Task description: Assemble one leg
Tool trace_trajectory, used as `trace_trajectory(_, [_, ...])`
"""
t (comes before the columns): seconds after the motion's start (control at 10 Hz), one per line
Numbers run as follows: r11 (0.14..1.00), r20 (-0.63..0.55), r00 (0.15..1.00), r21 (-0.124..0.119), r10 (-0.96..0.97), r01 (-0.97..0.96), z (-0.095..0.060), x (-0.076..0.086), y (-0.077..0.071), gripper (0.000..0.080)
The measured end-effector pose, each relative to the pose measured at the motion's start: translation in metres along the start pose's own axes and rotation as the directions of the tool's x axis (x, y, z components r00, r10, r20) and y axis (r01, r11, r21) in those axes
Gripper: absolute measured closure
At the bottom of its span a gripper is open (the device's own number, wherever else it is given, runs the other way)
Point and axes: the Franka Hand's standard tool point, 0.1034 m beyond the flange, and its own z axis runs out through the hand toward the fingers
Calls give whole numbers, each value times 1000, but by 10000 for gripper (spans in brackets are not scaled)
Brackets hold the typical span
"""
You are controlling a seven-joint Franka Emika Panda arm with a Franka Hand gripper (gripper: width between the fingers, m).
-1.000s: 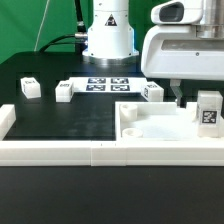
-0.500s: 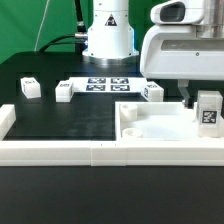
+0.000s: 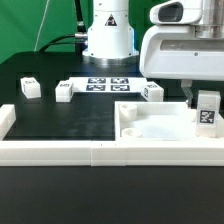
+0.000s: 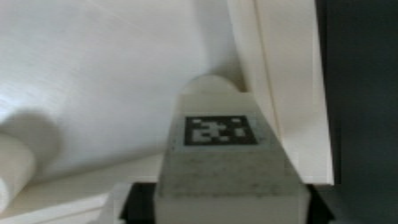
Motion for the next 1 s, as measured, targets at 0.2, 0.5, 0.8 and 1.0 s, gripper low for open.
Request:
trace_trajectory(0.2, [957, 8, 957, 13, 289, -289, 0, 1, 2, 510])
trace_trajectory(0.5, [816, 17, 816, 10, 578, -579, 0, 1, 3, 509])
trace_trajectory(0.8, [591, 23, 591, 0, 806, -806, 0, 0, 4, 509])
trace_trajectory(1.0, [342, 26, 341, -10, 940, -940, 1, -2, 3, 509])
